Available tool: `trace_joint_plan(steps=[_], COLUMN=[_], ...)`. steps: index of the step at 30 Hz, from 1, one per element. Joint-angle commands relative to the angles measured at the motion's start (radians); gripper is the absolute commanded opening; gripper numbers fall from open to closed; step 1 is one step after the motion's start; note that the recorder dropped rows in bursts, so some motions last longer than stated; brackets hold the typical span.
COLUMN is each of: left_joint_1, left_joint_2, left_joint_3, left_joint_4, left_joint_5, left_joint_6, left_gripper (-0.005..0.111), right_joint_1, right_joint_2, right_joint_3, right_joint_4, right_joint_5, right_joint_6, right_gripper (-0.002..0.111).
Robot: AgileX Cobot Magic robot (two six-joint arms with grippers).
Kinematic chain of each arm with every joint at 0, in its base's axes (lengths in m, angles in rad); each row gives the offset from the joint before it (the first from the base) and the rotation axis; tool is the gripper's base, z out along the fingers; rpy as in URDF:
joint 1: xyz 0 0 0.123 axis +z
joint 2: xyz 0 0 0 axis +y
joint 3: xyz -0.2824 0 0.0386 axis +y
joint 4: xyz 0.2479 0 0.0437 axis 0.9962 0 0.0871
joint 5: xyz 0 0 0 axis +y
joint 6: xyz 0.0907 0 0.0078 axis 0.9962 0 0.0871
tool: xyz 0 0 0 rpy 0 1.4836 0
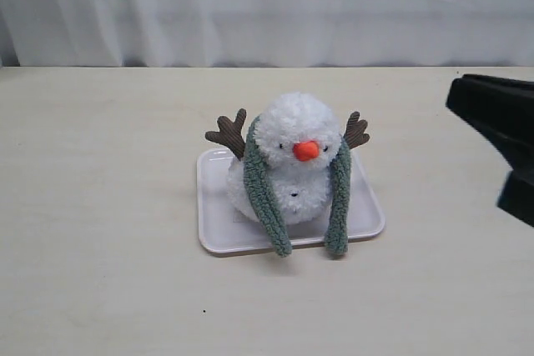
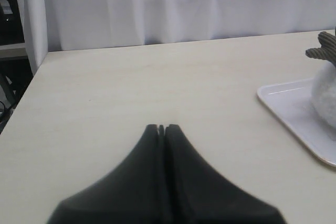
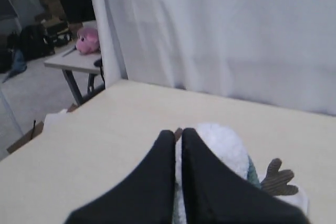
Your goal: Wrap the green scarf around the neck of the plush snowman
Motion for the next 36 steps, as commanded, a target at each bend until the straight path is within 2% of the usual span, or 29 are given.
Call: trace_joint_plan(steps=[1, 19, 36], left_joint_1=[0.003, 0.003, 0.003], left_joint_2=[-0.003, -0.003, -0.003], left_joint_3=[0.003, 0.003, 0.003], left_joint_4=[-0.004, -0.004, -0.004], left_joint_5=[-0.010, -0.010, -0.010], left_joint_6=[-0.002, -0.002, -0.002], left_gripper=[0.000, 0.000, 0.000], right_joint_1=[0.002, 0.002, 0.002], right_joint_2=[-0.130, -0.482, -0.546], right_joint_3=[0.024, 0.046, 0.046], right_joint_4=[-0.013, -0.013, -0.011], right_joint_5=[-0.011, -0.003, -0.004], right_joint_6=[-0.023, -0.020, -0.015], right_gripper=[0.004, 0.004, 0.004])
